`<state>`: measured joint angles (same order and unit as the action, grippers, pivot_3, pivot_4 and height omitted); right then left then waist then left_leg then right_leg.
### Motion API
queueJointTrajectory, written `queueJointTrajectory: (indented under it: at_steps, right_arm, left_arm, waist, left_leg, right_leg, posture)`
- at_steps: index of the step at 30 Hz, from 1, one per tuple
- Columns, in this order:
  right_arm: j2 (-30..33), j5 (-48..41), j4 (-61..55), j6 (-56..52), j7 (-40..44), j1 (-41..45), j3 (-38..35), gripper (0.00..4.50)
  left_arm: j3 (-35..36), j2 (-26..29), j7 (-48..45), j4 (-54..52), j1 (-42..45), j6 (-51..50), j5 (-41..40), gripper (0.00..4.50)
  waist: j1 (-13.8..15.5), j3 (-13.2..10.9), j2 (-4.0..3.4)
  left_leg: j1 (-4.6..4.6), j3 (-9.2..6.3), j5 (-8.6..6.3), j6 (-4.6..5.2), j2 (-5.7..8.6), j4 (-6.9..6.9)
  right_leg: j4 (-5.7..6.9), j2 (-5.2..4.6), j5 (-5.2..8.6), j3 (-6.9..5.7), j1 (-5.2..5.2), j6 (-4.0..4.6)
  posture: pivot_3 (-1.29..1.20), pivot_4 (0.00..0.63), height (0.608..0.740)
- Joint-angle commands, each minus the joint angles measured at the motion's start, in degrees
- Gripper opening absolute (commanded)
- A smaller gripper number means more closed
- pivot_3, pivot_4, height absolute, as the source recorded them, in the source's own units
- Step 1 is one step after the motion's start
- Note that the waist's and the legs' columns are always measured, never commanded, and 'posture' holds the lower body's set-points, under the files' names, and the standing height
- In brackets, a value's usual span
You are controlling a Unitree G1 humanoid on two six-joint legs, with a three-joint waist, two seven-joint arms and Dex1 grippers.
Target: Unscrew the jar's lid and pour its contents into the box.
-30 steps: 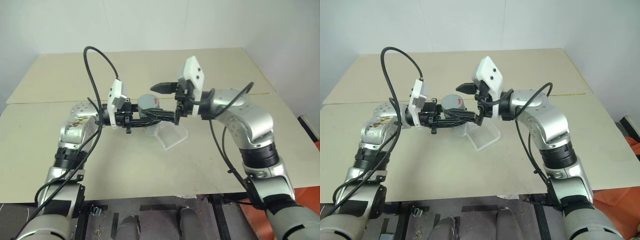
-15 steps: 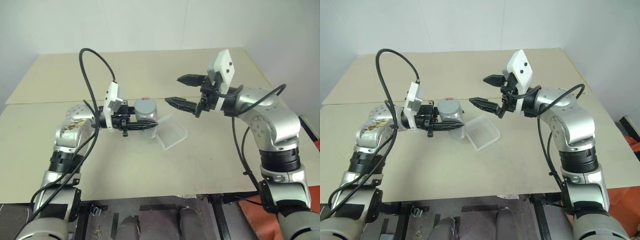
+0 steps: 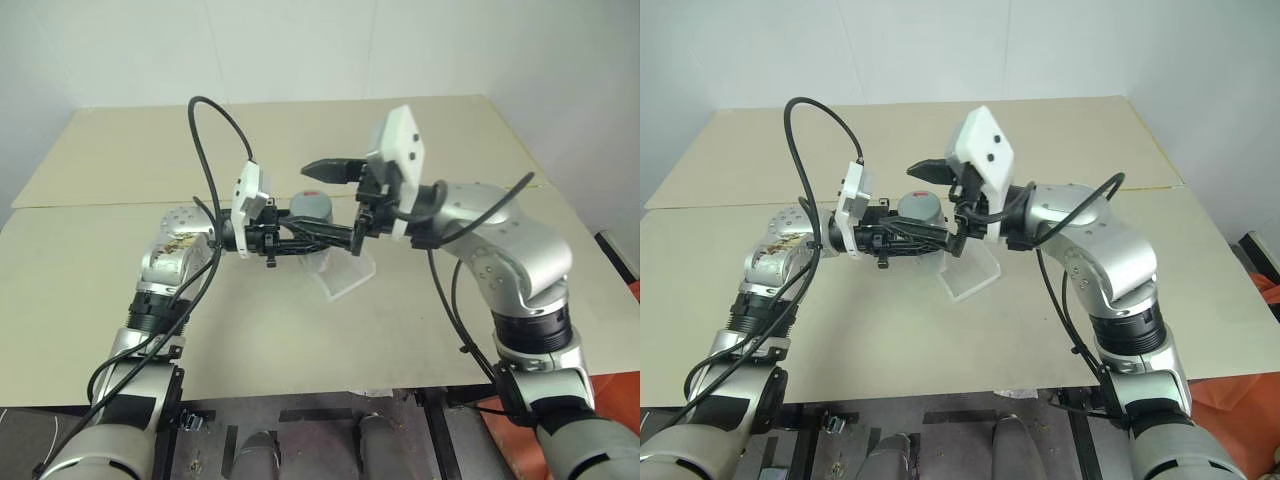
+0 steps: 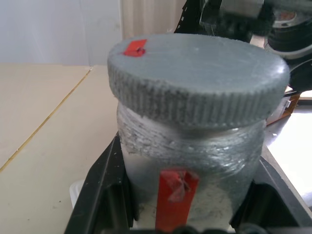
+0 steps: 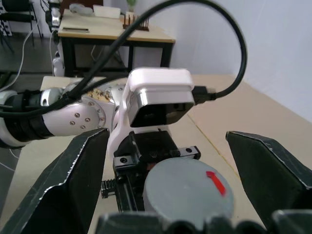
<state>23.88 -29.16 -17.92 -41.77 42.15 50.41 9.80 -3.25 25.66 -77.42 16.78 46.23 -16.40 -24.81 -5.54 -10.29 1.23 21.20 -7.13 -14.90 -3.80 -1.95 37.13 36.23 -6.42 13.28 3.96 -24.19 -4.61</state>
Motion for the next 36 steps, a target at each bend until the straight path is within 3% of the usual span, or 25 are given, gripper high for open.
queueJointTrajectory:
  at_steps: [1, 8, 36]
  right_arm:
    - [-0.92, 2.23, 0.25, 0.10, -1.95, 2.28, 0.64, 4.45]
    - [-1.88, 5.06, 2.57, -0.20, -3.77, 2.85, 0.61, 4.45]
    - [6.26, 1.39, -0.43, -0.50, -0.41, -1.73, -3.76, 4.45]
  left_arm:
    - [0.69, 0.40, -0.44, -1.15, 1.13, 0.88, -0.47, 1.94]
    - [1.37, 1.68, -0.39, -3.20, -0.14, -0.03, -1.14, 1.94]
    - [2.85, 4.93, -0.86, -5.33, -1.67, -1.16, -2.34, 1.94]
  waist:
    - [-0.01, 0.00, 0.00]
    - [-0.11, 0.00, 0.00]
    - [0.01, 0.00, 0.00]
  left_leg:
    - [0.00, -0.01, 0.00, 0.00, 0.00, 0.00]
    - [0.00, 0.00, 0.00, 0.00, 0.00, -0.01]
    - [0.01, -0.01, 0.00, 0.00, 0.00, -0.01]
  right_leg:
    - [0.00, 0.00, 0.00, 0.00, -0.01, 0.00]
    - [0.01, 0.01, 0.00, 0.00, -0.03, 0.00]
    - [-0.01, 0.00, 0.00, 0.00, -0.01, 0.00]
  posture:
    - [0.00, 0.150, 0.740]
    - [0.00, 0.150, 0.740]
    - [0.00, 0.150, 0.740]
